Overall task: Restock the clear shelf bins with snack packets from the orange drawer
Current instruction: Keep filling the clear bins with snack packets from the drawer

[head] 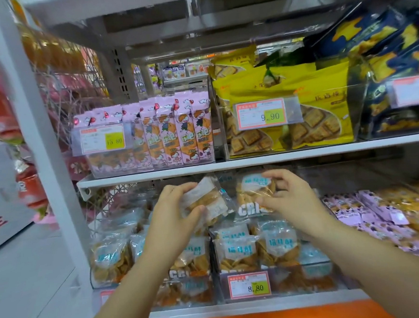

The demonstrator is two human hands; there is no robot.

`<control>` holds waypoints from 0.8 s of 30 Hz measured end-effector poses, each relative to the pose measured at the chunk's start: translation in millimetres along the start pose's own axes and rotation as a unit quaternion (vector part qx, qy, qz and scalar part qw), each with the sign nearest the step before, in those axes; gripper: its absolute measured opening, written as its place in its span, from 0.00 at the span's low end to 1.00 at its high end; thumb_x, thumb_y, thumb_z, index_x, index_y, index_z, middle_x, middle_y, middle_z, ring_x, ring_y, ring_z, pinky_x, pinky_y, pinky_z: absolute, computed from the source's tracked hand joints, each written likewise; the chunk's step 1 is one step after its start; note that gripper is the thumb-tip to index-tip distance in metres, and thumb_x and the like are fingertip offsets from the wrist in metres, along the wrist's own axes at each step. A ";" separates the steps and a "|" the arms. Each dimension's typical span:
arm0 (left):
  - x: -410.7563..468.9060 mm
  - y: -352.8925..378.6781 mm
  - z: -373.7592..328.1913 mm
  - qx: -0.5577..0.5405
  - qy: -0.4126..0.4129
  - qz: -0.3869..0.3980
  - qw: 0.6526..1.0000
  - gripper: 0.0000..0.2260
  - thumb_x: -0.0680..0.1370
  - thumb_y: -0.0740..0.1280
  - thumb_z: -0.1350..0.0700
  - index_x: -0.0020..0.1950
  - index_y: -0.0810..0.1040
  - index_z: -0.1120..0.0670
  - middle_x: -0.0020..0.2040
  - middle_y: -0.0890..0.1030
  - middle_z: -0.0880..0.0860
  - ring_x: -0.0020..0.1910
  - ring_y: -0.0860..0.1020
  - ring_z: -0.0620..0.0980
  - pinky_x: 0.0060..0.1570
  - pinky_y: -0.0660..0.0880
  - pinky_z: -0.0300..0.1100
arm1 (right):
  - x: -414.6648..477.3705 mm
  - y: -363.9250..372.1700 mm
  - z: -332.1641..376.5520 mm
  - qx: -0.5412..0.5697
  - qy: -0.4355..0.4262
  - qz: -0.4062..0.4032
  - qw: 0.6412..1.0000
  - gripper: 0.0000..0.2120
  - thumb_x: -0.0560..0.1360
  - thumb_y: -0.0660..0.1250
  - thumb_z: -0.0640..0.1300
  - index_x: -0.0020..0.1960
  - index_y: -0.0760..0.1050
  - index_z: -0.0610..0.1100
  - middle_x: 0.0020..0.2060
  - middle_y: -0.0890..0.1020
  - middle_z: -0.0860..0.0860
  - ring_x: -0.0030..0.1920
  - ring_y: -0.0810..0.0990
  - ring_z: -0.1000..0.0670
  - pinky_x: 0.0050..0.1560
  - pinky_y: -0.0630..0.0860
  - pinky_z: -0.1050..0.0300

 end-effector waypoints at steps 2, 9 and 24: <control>-8.3 -6.6 -8.1 -0.008 0.032 0.014 0.999 0.16 0.75 0.70 0.57 0.61 0.74 0.45 0.50 0.70 0.41 0.47 0.70 0.34 0.45 0.65 0.27 | -13.8 -11.1 1.5 0.028 0.022 0.007 0.999 0.20 0.68 0.74 0.33 0.51 0.74 0.53 0.47 0.81 0.49 0.46 0.82 0.49 0.50 0.78 0.52; -32.3 -8.9 -39.2 -0.002 0.125 0.056 0.991 0.23 0.73 0.70 0.65 0.55 0.69 0.38 0.55 0.68 0.38 0.53 0.69 0.27 0.51 0.61 0.19 | -50.1 -50.3 14.0 0.200 0.109 0.032 0.973 0.17 0.70 0.69 0.30 0.54 0.74 0.46 0.46 0.83 0.45 0.41 0.82 0.50 0.35 0.79 0.59; -36.2 49.0 -69.7 0.119 0.418 -0.151 0.888 0.06 0.74 0.67 0.60 0.45 0.72 0.52 0.49 0.69 0.51 0.49 0.71 0.51 0.69 0.61 0.44 | -54.8 -102.3 12.3 0.383 0.151 -0.017 0.911 0.23 0.70 0.67 0.30 0.63 0.67 0.41 0.50 0.82 0.40 0.45 0.84 0.46 0.35 0.81 0.51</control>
Point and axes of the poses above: each hand's wrist, its own x-axis towards the middle knuckle, its own y-axis out of the palm, z = x × y, the point moved 2 cm from there along x, towards the middle knuckle
